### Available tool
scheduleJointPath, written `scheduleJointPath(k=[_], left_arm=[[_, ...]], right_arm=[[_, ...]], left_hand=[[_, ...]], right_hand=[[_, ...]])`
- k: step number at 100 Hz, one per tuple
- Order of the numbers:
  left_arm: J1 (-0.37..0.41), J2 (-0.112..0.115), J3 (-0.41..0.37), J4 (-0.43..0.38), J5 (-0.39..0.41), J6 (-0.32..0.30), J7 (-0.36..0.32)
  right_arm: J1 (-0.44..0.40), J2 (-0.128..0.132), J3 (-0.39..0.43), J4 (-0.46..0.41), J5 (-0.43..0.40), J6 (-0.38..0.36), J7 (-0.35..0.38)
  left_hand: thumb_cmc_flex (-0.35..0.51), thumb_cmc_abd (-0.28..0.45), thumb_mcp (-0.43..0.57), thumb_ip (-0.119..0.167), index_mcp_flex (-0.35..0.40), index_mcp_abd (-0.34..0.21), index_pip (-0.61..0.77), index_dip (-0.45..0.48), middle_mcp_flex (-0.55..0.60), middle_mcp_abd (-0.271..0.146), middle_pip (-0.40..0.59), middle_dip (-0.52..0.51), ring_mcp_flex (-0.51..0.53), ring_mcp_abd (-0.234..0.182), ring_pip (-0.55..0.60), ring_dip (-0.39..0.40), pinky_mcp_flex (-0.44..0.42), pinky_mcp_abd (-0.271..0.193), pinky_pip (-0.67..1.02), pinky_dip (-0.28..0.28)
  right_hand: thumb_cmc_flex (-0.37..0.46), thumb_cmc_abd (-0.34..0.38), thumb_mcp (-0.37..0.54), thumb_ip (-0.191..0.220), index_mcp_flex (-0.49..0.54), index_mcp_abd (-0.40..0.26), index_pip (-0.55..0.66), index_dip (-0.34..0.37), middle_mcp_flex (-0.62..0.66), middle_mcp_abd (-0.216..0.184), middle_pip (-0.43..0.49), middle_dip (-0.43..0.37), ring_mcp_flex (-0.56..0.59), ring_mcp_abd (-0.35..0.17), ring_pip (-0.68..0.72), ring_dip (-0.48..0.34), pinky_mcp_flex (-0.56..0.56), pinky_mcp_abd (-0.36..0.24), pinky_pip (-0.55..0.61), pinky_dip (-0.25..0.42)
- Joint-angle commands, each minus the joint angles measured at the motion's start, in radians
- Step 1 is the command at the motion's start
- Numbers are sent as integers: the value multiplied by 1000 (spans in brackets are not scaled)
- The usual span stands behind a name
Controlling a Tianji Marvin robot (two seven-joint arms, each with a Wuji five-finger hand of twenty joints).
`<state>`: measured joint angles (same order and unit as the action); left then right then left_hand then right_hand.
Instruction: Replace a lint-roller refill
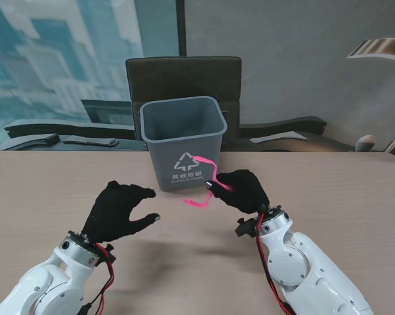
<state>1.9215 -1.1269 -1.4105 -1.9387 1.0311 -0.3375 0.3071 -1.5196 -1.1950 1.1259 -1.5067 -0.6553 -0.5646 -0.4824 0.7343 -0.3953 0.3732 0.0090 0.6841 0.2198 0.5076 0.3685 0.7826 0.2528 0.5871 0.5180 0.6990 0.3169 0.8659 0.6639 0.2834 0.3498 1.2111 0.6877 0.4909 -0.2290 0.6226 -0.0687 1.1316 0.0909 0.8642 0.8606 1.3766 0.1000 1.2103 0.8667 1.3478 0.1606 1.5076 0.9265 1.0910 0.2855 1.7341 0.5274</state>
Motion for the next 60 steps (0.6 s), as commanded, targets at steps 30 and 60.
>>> scheduleJointPath(k=[30, 60], left_arm=[[250, 60, -170, -27, 301, 179, 53], [391, 67, -213, -23, 474, 390, 101]], right_arm=[[12, 11, -12, 33, 31, 2, 60], [21, 12, -28, 42, 55, 4, 88]], left_hand=[[9, 147, -237, 49, 143, 46, -11, 57, 113, 77, -14, -19, 39, 89, 8, 23, 39, 59, 70, 63], [2, 173, -287, 47, 179, 65, -16, 49, 144, 94, -10, -23, 62, 109, 27, 17, 55, 74, 99, 61]], right_hand=[[39, -39, 137, 6, 85, -30, 22, 15, 73, -76, 233, 59, -20, -526, 247, 133, 85, -240, 162, 52], [38, -40, 140, 5, 86, -31, 21, 15, 73, -74, 233, 59, -20, -525, 244, 135, 85, -240, 162, 53]])
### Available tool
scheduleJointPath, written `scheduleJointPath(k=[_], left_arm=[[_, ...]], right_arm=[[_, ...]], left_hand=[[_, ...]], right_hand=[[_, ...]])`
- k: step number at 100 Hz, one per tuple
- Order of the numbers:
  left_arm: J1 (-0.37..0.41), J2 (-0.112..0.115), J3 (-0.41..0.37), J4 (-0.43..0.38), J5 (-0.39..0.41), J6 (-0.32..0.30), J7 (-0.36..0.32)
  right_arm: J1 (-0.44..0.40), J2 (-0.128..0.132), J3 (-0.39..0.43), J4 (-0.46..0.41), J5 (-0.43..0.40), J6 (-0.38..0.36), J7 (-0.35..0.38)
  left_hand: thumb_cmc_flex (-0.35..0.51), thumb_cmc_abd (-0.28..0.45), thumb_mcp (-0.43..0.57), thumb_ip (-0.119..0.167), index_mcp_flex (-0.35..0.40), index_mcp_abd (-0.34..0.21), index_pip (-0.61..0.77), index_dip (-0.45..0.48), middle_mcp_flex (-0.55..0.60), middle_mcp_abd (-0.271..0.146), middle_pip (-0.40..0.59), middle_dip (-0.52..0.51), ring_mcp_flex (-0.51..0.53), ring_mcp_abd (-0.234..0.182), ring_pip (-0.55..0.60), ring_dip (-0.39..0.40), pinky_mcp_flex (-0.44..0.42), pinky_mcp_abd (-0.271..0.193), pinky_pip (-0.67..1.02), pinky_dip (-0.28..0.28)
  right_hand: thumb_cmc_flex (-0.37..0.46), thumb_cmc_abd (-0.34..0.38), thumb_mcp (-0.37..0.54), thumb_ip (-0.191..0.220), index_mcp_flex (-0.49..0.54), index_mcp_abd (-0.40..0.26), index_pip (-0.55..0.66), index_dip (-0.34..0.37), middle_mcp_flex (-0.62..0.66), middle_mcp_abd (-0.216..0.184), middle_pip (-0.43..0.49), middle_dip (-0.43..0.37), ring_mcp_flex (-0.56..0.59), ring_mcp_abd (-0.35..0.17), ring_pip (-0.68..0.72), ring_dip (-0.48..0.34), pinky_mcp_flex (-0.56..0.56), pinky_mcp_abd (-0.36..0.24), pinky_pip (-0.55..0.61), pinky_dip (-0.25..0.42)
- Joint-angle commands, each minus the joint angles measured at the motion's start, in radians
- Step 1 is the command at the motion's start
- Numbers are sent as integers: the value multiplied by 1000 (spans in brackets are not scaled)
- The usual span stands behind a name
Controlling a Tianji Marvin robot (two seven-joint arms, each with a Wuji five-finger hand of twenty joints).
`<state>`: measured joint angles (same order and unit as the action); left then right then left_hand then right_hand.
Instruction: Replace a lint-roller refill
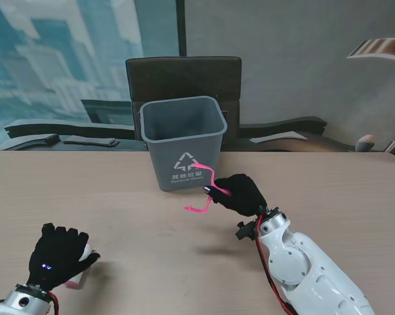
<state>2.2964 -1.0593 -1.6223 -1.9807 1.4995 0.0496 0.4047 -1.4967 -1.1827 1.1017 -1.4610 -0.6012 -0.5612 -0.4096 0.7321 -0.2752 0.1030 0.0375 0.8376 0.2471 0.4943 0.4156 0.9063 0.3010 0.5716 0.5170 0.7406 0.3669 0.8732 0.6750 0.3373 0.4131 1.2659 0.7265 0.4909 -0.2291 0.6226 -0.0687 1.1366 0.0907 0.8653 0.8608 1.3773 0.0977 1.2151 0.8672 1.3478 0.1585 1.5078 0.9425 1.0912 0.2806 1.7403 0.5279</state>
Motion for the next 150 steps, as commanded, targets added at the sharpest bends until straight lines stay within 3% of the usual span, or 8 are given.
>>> scheduleJointPath(k=[1, 13, 33, 40, 47, 98, 128, 150], left_arm=[[17, 0, -1, 21, 10, 10, 9], [42, 2, -10, 48, 60, 87, 77], [64, -2, -10, 71, 74, 170, 76], [53, -2, -6, 91, 67, 175, 84], [43, -2, -2, 103, 59, 177, 79], [-53, 5, 47, 162, 31, 182, -40], [-134, 20, 104, 199, 67, 160, -182], [-165, 26, 133, 213, 68, 143, -266]], right_arm=[[-2, 0, -4, -4, 1, 1, 15], [-2, 0, -4, -4, 1, 0, 18], [3, 1, -10, 1, 7, 2, 24], [4, 1, -12, 3, 10, 3, 28], [4, 1, -13, 3, 12, 3, 30], [11, 0, -23, 10, 29, 7, 42], [12, 0, -23, 12, 33, 6, 45], [12, 1, -21, 14, 34, 6, 49]], left_hand=[[5, 53, -17, 18, 26, 38, -3, 1, 21, 45, 6, -22, 20, 58, 20, 6, 1, 10, 45, 22], [6, 51, -28, 19, 26, 38, -10, -2, 20, 42, 3, -24, 23, 51, 19, 1, 3, 5, 45, 17], [-33, 45, -71, 2, 6, 47, -43, -17, -10, 45, -19, -35, -3, 50, -11, -16, -15, -2, 23, 0], [-49, 63, -99, -35, 13, 50, -57, -20, -8, 48, -20, -37, -2, 52, -14, -19, -15, -2, 22, -5], [-76, 79, -112, -44, 14, 53, -59, -20, -7, 48, -19, -38, -1, 54, -12, -18, -16, -1, 23, -6], [-131, 125, -121, -50, 12, 82, -99, -35, -20, 76, -32, -48, -8, 82, -8, -18, -13, 21, 26, -10], [-50, 82, -90, -31, 8, 78, -123, -40, -35, 70, -43, -54, -20, 76, -27, -25, -21, 16, 14, -18], [51, 49, -26, 37, 15, 60, -89, -23, -10, 57, -24, -49, 5, 66, -15, -25, -2, 14, 23, -17]], right_hand=[[38, -40, 140, 5, 81, -31, 20, 15, 73, -71, 228, 58, -20, -522, 244, 119, 85, -236, 156, 53], [38, -40, 141, 5, 82, -29, 20, 15, 73, -71, 228, 58, -20, -523, 243, 119, 85, -236, 156, 53], [38, -40, 142, 5, 82, -30, 19, 16, 73, -71, 228, 59, -20, -523, 243, 120, 85, -236, 155, 54], [38, -39, 142, 5, 82, -29, 19, 16, 73, -71, 228, 59, -20, -523, 243, 120, 85, -236, 155, 54], [38, -40, 143, 6, 83, -28, 19, 16, 73, -71, 228, 59, -20, -523, 243, 120, 85, -236, 155, 54], [37, -40, 144, 6, 84, -29, 20, 17, 73, -71, 228, 59, -20, -523, 242, 119, 85, -235, 154, 54], [37, -41, 145, 6, 85, -29, 20, 17, 73, -70, 229, 59, -20, -523, 242, 119, 85, -234, 154, 54], [37, -42, 147, 6, 84, -28, 20, 17, 73, -69, 229, 59, -20, -523, 242, 119, 85, -234, 154, 54]])
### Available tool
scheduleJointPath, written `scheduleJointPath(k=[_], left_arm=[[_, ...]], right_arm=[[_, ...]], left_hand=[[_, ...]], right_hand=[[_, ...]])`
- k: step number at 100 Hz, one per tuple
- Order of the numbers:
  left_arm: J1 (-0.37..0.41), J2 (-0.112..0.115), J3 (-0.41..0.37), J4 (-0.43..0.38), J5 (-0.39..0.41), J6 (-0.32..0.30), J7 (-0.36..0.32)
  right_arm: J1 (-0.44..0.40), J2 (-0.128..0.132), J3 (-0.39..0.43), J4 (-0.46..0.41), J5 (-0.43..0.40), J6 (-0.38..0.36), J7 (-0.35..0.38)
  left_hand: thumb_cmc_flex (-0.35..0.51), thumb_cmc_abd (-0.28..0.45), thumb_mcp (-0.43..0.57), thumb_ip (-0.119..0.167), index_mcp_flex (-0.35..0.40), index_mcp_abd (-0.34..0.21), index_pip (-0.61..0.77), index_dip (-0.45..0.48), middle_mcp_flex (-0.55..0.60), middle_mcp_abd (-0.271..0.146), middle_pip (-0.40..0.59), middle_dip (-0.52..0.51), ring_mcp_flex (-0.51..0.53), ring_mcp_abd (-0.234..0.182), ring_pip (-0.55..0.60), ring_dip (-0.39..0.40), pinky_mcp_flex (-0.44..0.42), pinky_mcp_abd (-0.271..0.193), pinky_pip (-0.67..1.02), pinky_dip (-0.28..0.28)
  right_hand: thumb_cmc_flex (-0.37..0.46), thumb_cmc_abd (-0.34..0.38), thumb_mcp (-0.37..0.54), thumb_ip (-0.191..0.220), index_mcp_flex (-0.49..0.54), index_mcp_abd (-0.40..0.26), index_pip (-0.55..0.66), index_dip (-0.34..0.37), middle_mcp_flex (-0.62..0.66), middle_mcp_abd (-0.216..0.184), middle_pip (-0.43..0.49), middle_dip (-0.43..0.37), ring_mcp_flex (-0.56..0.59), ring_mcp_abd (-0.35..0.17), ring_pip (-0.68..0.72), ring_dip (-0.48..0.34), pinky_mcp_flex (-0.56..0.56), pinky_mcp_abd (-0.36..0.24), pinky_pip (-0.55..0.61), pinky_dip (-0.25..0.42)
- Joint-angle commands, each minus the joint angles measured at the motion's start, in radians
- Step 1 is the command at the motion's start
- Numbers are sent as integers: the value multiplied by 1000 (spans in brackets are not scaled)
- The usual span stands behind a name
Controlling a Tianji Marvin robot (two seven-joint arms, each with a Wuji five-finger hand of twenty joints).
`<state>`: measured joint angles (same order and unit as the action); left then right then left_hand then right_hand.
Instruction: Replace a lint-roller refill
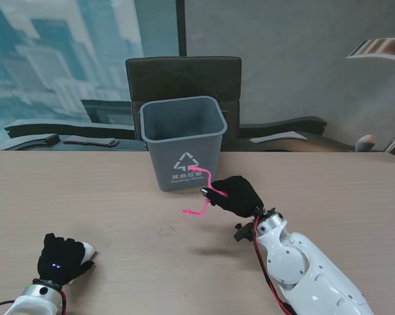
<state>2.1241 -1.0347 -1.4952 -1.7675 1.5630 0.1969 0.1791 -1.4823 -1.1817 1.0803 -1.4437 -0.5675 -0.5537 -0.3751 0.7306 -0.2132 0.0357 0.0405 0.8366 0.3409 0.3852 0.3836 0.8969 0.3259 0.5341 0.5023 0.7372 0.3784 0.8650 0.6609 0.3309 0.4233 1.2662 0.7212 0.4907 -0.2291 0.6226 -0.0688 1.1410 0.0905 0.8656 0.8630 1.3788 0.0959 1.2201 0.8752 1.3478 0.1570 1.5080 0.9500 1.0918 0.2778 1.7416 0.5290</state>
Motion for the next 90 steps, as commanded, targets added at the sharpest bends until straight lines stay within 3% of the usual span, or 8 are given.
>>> scheduleJointPath(k=[1, 26, 36, 44, 48, 58, 72, 90], left_arm=[[8, 1, 7, -1, 5, -4, -45], [18, 0, 17, 1, 9, 15, -54], [18, 1, 20, -2, 14, 17, -69], [13, 1, 25, -3, 16, 15, -84], [10, 2, 27, -2, 17, 13, -84], [6, 3, 31, 2, 9, 3, -64], [19, 2, 14, -12, -16, -51, 44], [46, -5, -35, -90, -111, -260, 188]], right_arm=[[-3, 0, 1, -4, 1, -2, 14], [-3, 0, 2, -3, 7, 0, 18], [-3, -1, 2, -3, 9, 1, 18], [-3, -1, 3, -4, 9, 1, 19], [-4, 0, 4, -5, 8, 1, 18], [-7, 0, 9, -8, 6, 1, 16], [-15, -2, 20, -22, 10, -2, 11], [-31, -3, 43, -51, 8, -6, 1]], left_hand=[[52, -13, 41, 35, 13, -35, 19, 8, -2, 31, 13, -35, 7, 54, -7, -11, 4, 4, 23, -12], [60, -49, 54, 50, -64, -63, -32, -13, -8, 16, 18, -33, 13, 14, -9, -14, 0, -7, 15, -17], [99, -96, 182, 70, -31, -77, 30, 14, 53, -18, 76, -18, 74, -7, 34, -18, 44, -19, 49, -17], [177, -246, 403, -18, -7, -113, 191, 15, 143, -62, 146, -8, 165, -37, 106, -36, 108, -30, 106, -24], [229, -294, 458, -40, -3, -125, 301, -25, 191, -84, 172, 5, 212, -52, 140, -47, 141, -33, 130, -26], [287, -313, 529, -52, 27, -125, 404, -62, 266, -100, 193, 35, 280, -64, 186, -55, 194, -34, 165, -26], [318, -304, 544, -74, 27, -112, 433, -95, 270, -83, 208, 56, 291, -53, 211, -52, 203, -30, 179, -28], [341, -273, 525, -102, 19, -117, 435, -107, 258, -78, 206, 73, 283, -46, 218, -46, 199, -34, 180, -31]], right_hand=[[37, -42, 147, 6, 80, -28, 19, 15, 71, -67, 224, 51, -20, -521, 242, 111, 84, -231, 152, 53], [38, -42, 148, 6, 80, -24, 18, 14, 71, -66, 225, 51, -20, -519, 243, 111, 84, -230, 152, 53], [37, -42, 148, 6, 81, -27, 18, 14, 71, -67, 225, 51, -20, -519, 243, 111, 84, -230, 151, 52], [37, -42, 148, 6, 80, -27, 18, 14, 71, -67, 225, 51, -20, -519, 243, 111, 84, -229, 151, 52], [37, -43, 148, 5, 80, -27, 18, 14, 71, -67, 225, 51, -20, -519, 243, 111, 84, -229, 151, 52], [38, -44, 149, 6, 80, -25, 17, 13, 71, -66, 225, 51, -20, -519, 243, 111, 84, -229, 151, 52], [38, -61, 153, 6, 83, -26, 14, 10, 71, -65, 228, 52, -20, -518, 245, 112, 84, -226, 152, 52], [34, -149, 200, -1, 88, -28, 4, -2, 71, -63, 230, 52, -20, -514, 246, 116, 84, -227, 152, 53]])
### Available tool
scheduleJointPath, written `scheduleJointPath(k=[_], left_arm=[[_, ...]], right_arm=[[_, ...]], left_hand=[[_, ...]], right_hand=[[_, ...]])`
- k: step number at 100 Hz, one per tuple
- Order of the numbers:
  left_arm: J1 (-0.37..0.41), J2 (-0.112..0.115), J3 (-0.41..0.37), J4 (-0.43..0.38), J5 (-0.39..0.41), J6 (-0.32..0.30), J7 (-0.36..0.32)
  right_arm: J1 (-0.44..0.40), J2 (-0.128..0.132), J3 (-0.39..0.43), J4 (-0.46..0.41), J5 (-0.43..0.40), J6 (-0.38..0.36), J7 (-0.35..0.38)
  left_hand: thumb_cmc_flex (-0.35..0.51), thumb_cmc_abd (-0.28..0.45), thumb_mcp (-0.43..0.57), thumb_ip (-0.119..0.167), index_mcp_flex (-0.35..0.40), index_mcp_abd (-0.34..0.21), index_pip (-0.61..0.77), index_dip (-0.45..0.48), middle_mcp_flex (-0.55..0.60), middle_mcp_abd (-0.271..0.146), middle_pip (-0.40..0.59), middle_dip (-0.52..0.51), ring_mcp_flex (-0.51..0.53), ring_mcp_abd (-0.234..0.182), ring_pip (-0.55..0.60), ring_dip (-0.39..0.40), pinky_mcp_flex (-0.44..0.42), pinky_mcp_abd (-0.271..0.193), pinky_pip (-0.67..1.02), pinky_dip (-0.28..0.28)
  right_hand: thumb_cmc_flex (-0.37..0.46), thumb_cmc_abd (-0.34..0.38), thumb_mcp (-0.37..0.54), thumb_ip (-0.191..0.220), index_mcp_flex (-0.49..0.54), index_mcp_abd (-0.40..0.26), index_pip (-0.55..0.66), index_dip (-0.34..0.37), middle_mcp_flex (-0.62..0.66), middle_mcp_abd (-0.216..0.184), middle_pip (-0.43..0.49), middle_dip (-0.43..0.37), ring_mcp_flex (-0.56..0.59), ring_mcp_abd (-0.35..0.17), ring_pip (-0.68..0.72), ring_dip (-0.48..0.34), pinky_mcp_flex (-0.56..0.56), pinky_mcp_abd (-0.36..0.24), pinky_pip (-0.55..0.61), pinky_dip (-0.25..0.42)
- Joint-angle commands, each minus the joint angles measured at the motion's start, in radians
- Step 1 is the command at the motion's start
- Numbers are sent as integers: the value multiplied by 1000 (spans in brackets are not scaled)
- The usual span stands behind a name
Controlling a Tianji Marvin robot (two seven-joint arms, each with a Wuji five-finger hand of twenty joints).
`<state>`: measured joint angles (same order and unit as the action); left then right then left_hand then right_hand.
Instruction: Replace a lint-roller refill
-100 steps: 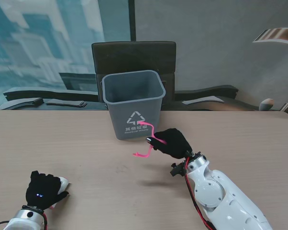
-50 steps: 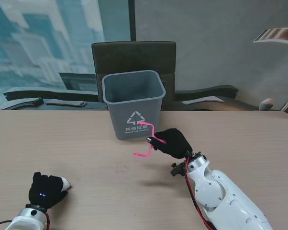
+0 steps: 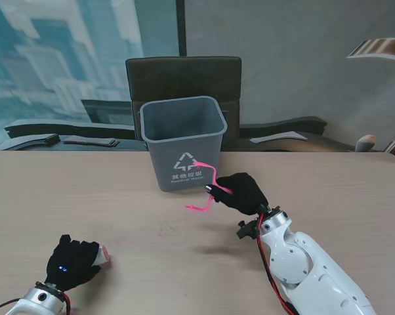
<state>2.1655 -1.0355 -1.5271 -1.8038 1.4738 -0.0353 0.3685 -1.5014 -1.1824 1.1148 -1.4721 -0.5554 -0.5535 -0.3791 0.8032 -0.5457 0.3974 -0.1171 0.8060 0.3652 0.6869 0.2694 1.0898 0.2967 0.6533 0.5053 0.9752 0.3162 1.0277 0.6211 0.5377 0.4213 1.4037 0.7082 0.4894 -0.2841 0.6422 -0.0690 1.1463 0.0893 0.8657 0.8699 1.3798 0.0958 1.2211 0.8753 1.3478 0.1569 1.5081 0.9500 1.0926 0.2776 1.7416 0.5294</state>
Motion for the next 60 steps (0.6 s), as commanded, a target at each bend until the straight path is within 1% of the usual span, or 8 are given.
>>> scheduleJointPath(k=[1, 9, 17, 26, 34, 41, 50, 60], left_arm=[[4, -5, -4, -58, -29, -41, 5], [-26, -4, -22, -64, -60, -206, 84], [-65, -4, -11, -75, -82, -276, 114], [-114, -21, 20, -88, -194, -330, 87], [-151, -42, 54, -98, -320, -347, 37], [-177, -57, 81, -109, -423, -341, -9], [-206, -73, 114, -124, -535, -322, -46], [-234, -87, 149, -136, -624, -292, -49]], right_arm=[[-13, -2, 10, -24, -5, -7, 5], [-21, 0, 21, -38, -11, -13, 8], [-28, 1, 30, -50, -20, -19, 3], [-35, 0, 36, -61, -33, -29, -11], [-40, -3, 40, -73, -39, -35, -24], [-43, -5, 44, -82, -42, -40, -34], [-46, -7, 46, -90, -43, -43, -44], [-46, -8, 47, -93, -52, -47, -54]], left_hand=[[275, 66, 155, 53, 48, -142, 132, 7, 62, -49, 87, 76, 42, 16, 55, -4, -10, -34, 41, -19], [317, 144, 72, 47, 12, -172, 115, 25, 12, -62, 81, 118, -7, 8, 41, 18, -55, -52, 8, -26], [333, 180, 40, 37, -8, -186, 119, 37, -5, -76, 85, 129, -15, -7, 36, 24, -58, -57, 1, -28], [341, 193, 27, 36, -17, -191, 121, 39, -13, -78, 87, 133, -17, -12, 33, 27, -60, -60, -3, -30], [352, 200, 9, 38, -23, -189, 125, 37, -21, -74, 92, 140, -24, -11, 35, 33, -64, -64, -11, -34], [356, 204, 5, 40, -27, -187, 125, 37, -25, -74, 92, 141, -29, -12, 33, 34, -70, -66, -14, -35], [363, 212, -6, 40, -35, -186, 126, 39, -35, -72, 95, 144, -39, -12, 32, 37, -79, -69, -17, -35], [375, 224, -28, 44, -46, -186, 129, 43, -46, -76, 101, 150, -49, -17, 33, 42, -87, -75, -20, -35]], right_hand=[[36, -98, 182, -1, 83, -27, 4, -9, 70, -63, 229, 52, -20, -514, 246, 116, 83, -226, 152, 53], [38, -128, 191, -2, 86, -27, 4, -11, 71, -62, 230, 52, -20, -513, 247, 117, 84, -229, 153, 53], [31, -135, 193, -4, 100, -28, 15, -9, 71, -62, 237, 54, -21, -515, 250, 121, 85, -234, 159, 56], [23, -142, 190, -6, 118, -34, 34, -3, 71, -62, 244, 56, -21, -517, 250, 125, 86, -239, 164, 59], [19, -154, 187, -4, 124, -38, 40, -1, 71, -63, 247, 57, -21, -519, 250, 127, 86, -241, 164, 60], [17, -185, 189, -1, 129, -45, 44, -1, 71, -63, 249, 57, -20, -520, 249, 129, 86, -242, 164, 60], [1, -268, 225, -3, 140, -55, 52, -5, 71, -60, 254, 55, -20, -515, 250, 138, 86, -250, 165, 62], [-11, -341, 251, -6, 160, -61, 71, -4, 71, -55, 264, 53, -21, -509, 254, 146, 88, -258, 169, 66]])
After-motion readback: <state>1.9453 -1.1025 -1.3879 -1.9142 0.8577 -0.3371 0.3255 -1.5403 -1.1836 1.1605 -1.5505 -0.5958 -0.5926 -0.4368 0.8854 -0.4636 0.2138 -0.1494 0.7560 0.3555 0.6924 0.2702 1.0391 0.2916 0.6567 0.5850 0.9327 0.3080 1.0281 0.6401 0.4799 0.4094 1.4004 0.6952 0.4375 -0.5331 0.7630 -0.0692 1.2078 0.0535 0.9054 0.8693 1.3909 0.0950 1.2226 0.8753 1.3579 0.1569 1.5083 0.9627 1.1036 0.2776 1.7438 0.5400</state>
